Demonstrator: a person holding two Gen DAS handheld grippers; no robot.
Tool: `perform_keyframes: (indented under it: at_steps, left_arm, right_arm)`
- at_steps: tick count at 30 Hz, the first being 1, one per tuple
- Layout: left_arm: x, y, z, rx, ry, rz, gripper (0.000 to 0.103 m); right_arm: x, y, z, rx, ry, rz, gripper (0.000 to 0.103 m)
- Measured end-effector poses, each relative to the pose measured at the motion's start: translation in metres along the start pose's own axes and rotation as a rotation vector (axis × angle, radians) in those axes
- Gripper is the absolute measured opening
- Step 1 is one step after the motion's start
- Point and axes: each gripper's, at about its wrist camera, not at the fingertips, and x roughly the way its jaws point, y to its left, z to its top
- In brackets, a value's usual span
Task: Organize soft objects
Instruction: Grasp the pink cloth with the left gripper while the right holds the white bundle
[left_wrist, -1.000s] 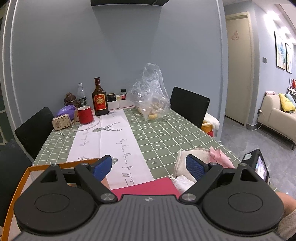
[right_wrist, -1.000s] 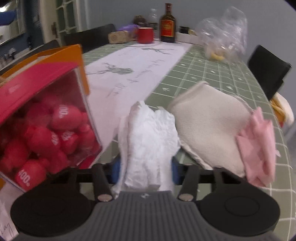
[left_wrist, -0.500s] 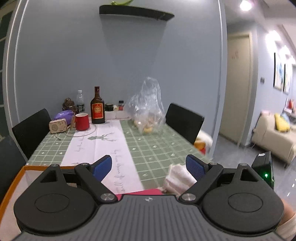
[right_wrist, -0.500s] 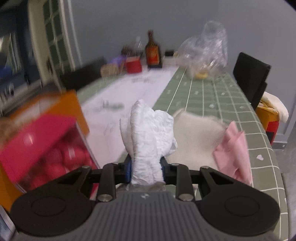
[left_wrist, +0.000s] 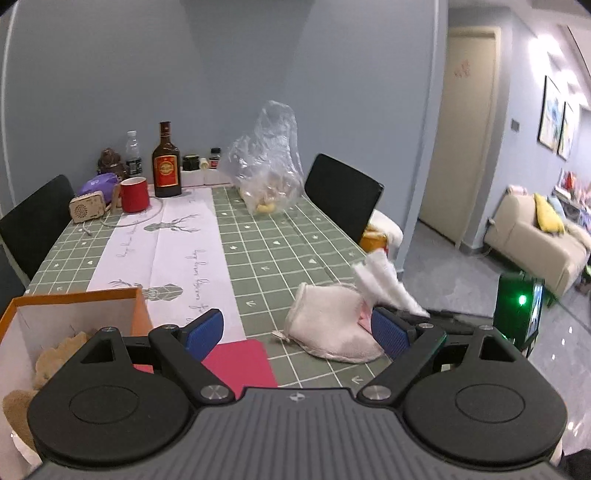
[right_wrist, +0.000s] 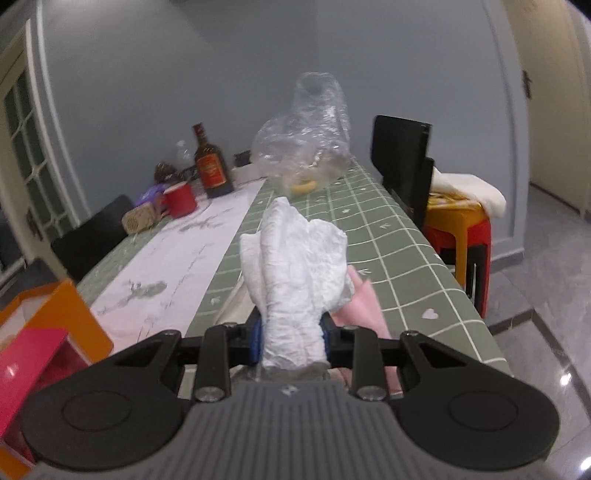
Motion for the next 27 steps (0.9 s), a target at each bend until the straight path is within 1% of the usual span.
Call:
perform_keyframes:
  at_steps: [2,4,5,7,10,13,16,18,19,21,24,25,27]
  left_arm:
    - [0.003,-0.010,0.000,0.031,0.004,-0.005,0.103]
    - [0.008,-0.024,0.001,0.056,0.012,0.004,0.103]
    - [0.011,-0.031,0.003,0.067,0.016,0.002,0.103]
    - [0.018,-0.045,0.008,0.093,0.019,-0.042,0.103]
    - [0.034,-0.066,0.021,0.108,0.031,-0.078,0.103]
    - [0.061,-0.086,0.033,0.118,0.063,-0.048,0.103]
    - [0.090,-0.100,0.039,0.105,0.095,-0.007,0.103]
    - [0.107,-0.105,0.038,0.094,0.116,-0.001,0.103]
    - [0.118,-0.108,0.037,0.093,0.131,0.005,0.103]
    - [0.137,-0.111,0.032,0.076,0.162,0.020,0.103]
    - [0.165,-0.115,0.019,0.053,0.219,0.041,0.103]
    - [0.175,-0.115,0.013,0.036,0.235,0.058,0.103]
    - [0.189,-0.117,0.004,0.012,0.253,0.071,0.103]
  right_arm:
    - [-0.005,-0.010,0.002,0.024,-0.030,-0.045,0.028]
    - [-0.007,-0.018,0.004,0.027,-0.040,-0.082,0.028]
    - [-0.008,-0.023,0.005,0.014,-0.035,-0.079,0.028]
    - [-0.008,-0.031,0.005,-0.034,0.001,-0.042,0.028]
    - [-0.012,-0.044,0.003,-0.046,0.051,-0.039,0.028]
    - [-0.018,-0.051,0.002,-0.077,0.058,-0.055,0.029]
    - [-0.013,-0.059,0.000,-0.050,0.056,-0.116,0.029]
    - [-0.010,-0.065,-0.002,-0.044,0.069,-0.161,0.029]
    - [-0.008,-0.067,-0.003,-0.043,0.074,-0.194,0.029]
    - [-0.007,-0.070,-0.004,-0.042,0.075,-0.230,0.029]
    - [-0.009,-0.080,-0.004,0.002,0.065,-0.249,0.029]
    - [-0.010,-0.083,-0.004,0.022,0.060,-0.258,0.029]
    - [-0.008,-0.084,-0.005,0.021,0.052,-0.280,0.029]
